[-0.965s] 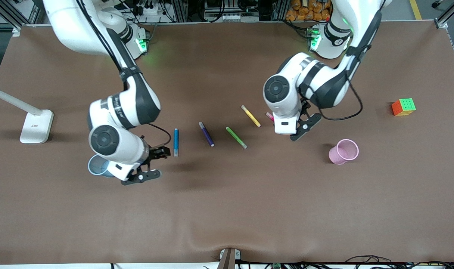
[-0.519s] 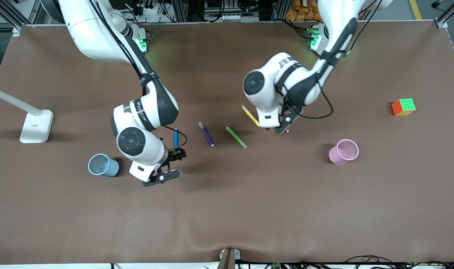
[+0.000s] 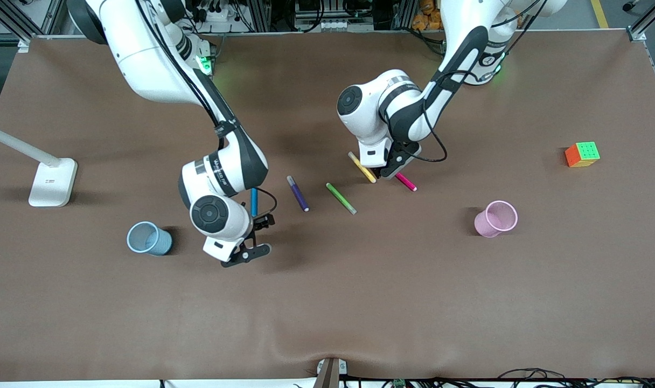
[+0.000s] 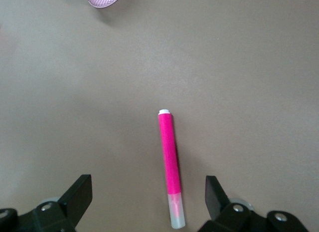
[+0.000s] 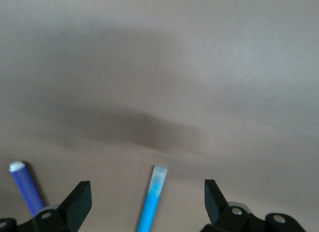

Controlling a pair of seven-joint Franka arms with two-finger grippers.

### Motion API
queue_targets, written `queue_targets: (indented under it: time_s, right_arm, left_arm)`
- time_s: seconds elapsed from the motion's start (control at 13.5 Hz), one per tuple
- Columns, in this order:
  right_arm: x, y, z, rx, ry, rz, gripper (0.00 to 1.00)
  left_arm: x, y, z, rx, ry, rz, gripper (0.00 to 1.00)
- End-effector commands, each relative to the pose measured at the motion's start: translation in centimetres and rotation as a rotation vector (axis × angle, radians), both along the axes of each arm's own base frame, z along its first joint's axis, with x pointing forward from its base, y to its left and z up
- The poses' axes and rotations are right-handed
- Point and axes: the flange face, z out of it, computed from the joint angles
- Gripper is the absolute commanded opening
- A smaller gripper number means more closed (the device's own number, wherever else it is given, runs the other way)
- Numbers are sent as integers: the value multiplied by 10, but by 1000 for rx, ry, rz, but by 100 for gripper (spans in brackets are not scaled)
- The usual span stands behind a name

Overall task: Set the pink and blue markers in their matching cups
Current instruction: 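Lower and close the right gripper on the blue marker while the left gripper grasps pink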

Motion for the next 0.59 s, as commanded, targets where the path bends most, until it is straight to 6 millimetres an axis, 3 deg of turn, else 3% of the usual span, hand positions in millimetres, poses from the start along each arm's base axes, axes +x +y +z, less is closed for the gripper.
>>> queue_targets:
  time_s: [0.0, 0.15, 0.3, 0.52]
  right_arm:
    - [-15, -4, -8, 15, 26, -3, 100]
    - [-26, -11, -24, 27, -22, -15, 100]
    - [-48, 0, -34, 40, -79, -13, 100]
    - [-62, -7, -41, 43, -105, -39, 100]
  left_arm:
    - [-12, 4, 2, -11, -45, -16, 100]
    - [-15, 1, -9, -6, -90, -10, 100]
    - [-23, -3, -16, -11, -121, -1, 99]
    - [-40, -3, -31, -37, -190, 15, 90]
